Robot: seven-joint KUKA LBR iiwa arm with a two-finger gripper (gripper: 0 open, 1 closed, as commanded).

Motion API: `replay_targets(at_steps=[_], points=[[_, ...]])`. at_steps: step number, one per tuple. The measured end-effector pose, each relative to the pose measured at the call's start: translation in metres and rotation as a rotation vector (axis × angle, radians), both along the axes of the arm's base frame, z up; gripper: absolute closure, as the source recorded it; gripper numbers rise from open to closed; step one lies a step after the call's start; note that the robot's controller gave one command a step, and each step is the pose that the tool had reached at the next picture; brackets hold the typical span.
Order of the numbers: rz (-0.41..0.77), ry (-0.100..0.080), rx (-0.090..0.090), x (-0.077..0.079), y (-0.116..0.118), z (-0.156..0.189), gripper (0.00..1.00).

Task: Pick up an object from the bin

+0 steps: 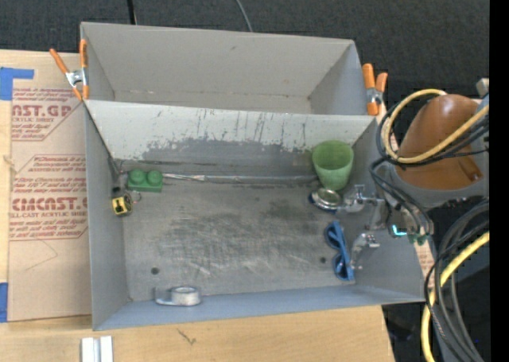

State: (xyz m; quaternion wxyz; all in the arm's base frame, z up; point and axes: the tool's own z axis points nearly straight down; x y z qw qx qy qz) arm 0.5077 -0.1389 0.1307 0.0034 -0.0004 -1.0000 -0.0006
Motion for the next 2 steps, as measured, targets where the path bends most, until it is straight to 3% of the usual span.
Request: replay_targets(at_steps=[1,2], points=[[0.168,-0.010,0.000,0.0083,0.0101,-0.0570,0.00],[0.169,-0.017,-0.002,0.0108,0.0102,-0.0541,1.00]])
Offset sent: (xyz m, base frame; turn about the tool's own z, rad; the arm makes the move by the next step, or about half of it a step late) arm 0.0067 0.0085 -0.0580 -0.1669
